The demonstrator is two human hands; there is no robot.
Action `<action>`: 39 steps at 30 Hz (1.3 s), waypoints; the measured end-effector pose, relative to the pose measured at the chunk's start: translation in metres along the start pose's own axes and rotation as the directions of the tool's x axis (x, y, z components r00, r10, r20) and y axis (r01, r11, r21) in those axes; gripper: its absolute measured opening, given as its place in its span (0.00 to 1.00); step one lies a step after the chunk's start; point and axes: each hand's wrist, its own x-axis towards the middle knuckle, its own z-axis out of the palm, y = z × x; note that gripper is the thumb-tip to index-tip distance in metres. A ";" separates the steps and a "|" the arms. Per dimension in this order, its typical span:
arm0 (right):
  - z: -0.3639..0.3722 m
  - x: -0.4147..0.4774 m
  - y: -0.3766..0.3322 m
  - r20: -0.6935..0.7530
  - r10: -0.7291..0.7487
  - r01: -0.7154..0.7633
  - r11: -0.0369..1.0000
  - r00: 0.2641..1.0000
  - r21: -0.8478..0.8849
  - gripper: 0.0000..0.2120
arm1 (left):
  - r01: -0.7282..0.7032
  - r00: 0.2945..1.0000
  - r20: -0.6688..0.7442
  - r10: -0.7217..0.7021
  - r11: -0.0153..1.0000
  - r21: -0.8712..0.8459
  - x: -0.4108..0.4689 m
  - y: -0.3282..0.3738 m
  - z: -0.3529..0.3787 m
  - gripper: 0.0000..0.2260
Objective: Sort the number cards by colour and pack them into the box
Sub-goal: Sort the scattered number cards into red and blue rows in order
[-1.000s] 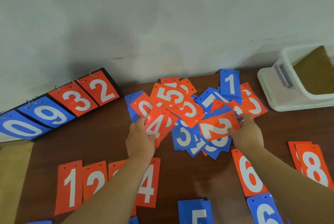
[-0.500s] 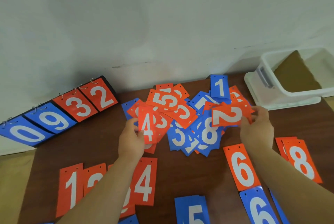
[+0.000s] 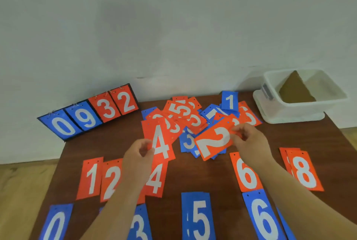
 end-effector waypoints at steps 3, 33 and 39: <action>-0.004 -0.028 -0.003 0.093 -0.077 0.078 0.997 0.993 -0.017 0.06 | 0.024 0.997 -0.070 -0.027 0.999 -0.042 -0.049 -0.019 -0.021 0.08; 0.243 -0.099 -0.116 0.658 -0.181 0.372 0.914 0.731 -0.161 0.09 | 0.209 0.946 -0.227 -0.232 0.970 -0.122 -0.091 -0.212 -0.198 0.12; 0.324 -0.088 -0.134 0.668 -0.114 0.367 0.896 0.735 -0.250 0.09 | 0.213 0.964 -0.134 -0.228 0.970 -0.115 -0.057 -0.245 -0.237 0.12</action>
